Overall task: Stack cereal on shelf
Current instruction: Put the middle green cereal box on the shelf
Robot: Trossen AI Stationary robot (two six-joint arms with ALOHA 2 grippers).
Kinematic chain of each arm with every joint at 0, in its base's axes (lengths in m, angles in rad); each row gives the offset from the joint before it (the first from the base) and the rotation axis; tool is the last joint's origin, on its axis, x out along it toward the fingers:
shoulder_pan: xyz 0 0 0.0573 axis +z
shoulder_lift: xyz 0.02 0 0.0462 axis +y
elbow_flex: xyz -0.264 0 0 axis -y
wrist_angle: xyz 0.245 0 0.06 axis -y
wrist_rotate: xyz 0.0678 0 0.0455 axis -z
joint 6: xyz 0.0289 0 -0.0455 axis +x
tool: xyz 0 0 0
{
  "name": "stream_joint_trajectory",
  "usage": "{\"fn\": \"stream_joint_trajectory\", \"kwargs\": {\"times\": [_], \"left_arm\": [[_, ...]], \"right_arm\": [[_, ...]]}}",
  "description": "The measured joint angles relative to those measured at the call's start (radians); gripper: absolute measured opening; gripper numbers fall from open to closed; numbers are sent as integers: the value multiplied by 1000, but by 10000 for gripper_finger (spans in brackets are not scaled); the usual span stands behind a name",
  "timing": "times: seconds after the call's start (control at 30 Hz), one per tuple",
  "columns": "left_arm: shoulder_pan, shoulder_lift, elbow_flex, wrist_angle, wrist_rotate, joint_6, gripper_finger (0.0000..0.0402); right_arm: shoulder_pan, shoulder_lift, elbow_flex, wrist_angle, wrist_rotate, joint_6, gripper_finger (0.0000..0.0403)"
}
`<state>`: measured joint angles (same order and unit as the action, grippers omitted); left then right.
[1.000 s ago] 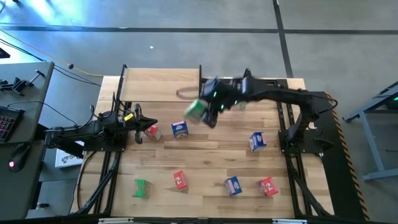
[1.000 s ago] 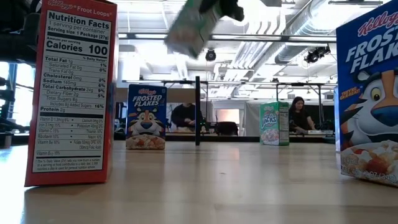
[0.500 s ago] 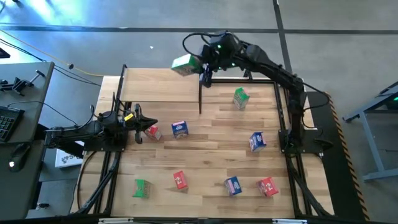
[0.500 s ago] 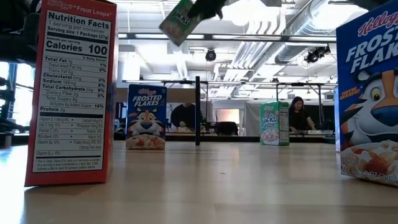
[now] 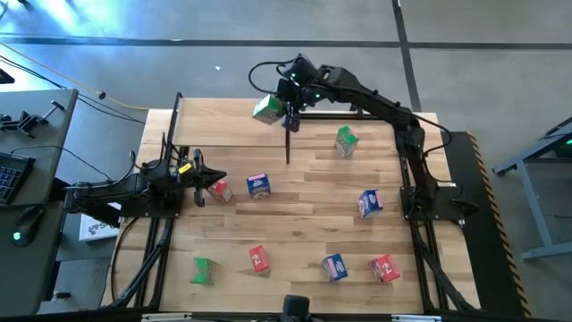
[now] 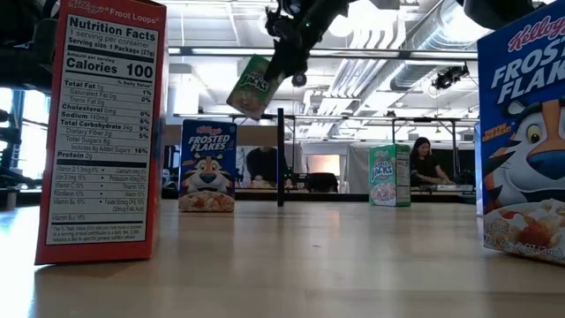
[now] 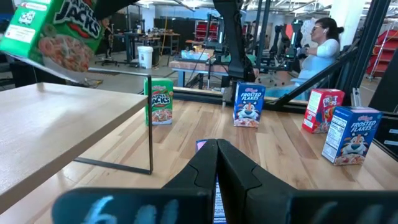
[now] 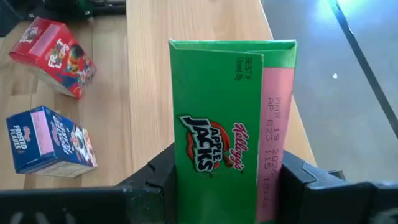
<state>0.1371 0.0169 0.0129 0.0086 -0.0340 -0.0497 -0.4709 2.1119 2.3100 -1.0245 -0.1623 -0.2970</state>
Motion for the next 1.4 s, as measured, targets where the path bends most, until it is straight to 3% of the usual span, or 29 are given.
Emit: {"fn": "stream_joint_trajectory", "kwargs": {"times": [0.37, 0.57, 0.77, 1.4], "left_arm": [[0, 0, 0, 0, 0, 0, 3], [0, 0, 0, 0, 0, 0, 3], [0, 0, 0, 0, 0, 0, 3], [0, 0, 0, 0, 0, 0, 3]], "right_arm": [[4, 6, 0, -83, 66, -10, 149], [26, 6, -1, -71, 166, -26, 158], [28, 6, -1, -57, 152, -17, 180], [29, 15, -2, 2, 146, 8, 181]]}}
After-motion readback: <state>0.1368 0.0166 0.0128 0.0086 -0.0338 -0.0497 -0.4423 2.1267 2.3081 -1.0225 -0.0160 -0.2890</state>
